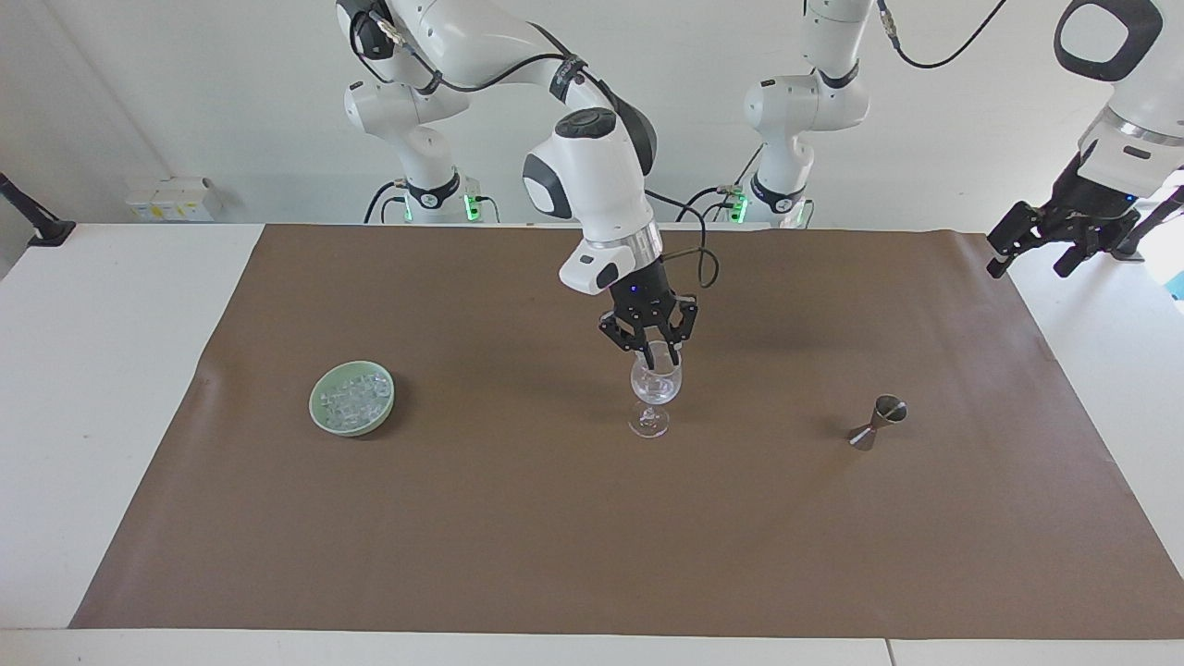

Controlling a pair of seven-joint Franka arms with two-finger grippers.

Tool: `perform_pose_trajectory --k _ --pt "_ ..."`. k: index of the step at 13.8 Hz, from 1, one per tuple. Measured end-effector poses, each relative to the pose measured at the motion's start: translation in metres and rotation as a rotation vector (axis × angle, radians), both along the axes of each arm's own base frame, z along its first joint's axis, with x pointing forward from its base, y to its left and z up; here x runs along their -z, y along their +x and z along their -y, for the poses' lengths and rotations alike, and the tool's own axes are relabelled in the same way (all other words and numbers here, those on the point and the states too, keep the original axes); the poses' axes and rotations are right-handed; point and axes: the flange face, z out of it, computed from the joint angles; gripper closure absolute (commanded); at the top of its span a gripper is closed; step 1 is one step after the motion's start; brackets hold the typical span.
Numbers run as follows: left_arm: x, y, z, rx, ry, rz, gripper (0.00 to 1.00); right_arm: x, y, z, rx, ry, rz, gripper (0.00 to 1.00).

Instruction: Pour wine and add ice with both arms

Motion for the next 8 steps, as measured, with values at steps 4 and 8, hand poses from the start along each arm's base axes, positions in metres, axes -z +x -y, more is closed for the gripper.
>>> perform_pose_trajectory --k 4,8 --pt "0.0 0.0 0.0 0.0 0.0 0.0 0.0 -0.008 0.002 0.007 0.01 -0.003 0.002 0.65" --pt "0.0 0.0 0.0 0.0 0.0 0.0 0.0 -0.042 0.004 0.018 0.021 0.006 0.037 0.64"
